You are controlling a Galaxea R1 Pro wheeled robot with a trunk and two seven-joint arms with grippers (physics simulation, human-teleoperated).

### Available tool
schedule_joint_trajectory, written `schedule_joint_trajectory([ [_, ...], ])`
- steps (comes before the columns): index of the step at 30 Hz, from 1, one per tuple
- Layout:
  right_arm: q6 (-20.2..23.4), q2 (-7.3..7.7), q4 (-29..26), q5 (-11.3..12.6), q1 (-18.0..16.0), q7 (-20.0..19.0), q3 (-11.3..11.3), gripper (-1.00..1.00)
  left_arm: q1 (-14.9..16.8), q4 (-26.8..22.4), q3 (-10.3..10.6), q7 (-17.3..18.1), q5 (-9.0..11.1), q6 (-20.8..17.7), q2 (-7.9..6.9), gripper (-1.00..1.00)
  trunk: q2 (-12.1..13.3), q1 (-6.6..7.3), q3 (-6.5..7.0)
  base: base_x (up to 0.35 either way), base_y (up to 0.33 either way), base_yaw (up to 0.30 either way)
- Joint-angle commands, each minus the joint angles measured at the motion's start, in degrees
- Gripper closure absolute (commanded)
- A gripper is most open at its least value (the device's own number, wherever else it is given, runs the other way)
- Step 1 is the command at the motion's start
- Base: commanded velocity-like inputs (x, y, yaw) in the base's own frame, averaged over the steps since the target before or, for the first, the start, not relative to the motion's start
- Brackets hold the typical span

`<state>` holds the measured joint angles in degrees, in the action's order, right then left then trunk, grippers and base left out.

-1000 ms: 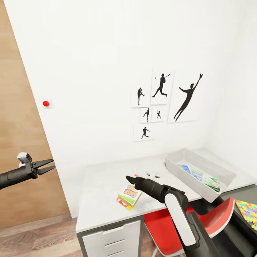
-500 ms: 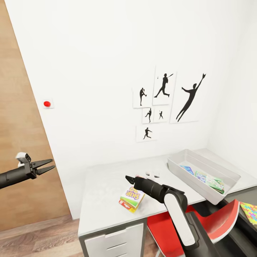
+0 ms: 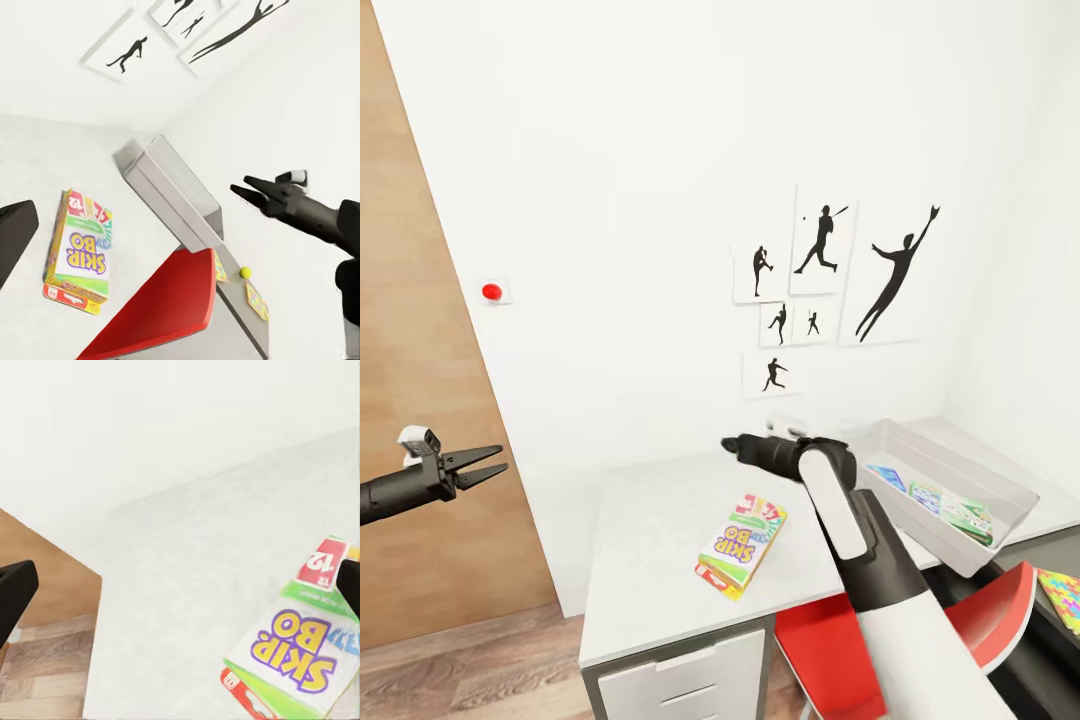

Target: Put all the toys in the child's room - the three board games (two on the bed and one on the table), the two jigsaw puzzles on the table, and the tennis ball on the table - inside the toy box on the table in the child's room.

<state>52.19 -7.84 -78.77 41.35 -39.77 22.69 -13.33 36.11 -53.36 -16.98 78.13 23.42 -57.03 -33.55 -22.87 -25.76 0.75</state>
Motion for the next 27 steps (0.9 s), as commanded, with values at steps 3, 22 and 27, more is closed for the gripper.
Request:
schedule_joint_trajectory([
  [3, 0.9, -2.16, 10.0, 0.8, -7.1, 6.2, 0.3, -1.00, 0.0, 0.0, 0.0, 0.1, 0.1, -0.5, -0.02, -1.00, -0.1, -0.02, -0.03, 0.000, 0.000, 0.000],
  [22, -16.7, -2.16, 55.9, 0.4, -25.7, 12.0, 0.4, -1.00, 0.0, 0.0, -0.1, 0.1, 0.1, -0.7, -0.20, -1.00, -0.1, -0.02, -0.03, 0.035, 0.028, 0.000],
  [27, -17.0, -2.16, 56.4, 0.2, -25.7, 11.6, -0.3, -1.00, 0.0, 0.0, -0.1, 0.1, 0.1, -0.7, -0.20, -1.00, -0.1, -0.02, -0.03, 0.101, 0.069, 0.000],
])
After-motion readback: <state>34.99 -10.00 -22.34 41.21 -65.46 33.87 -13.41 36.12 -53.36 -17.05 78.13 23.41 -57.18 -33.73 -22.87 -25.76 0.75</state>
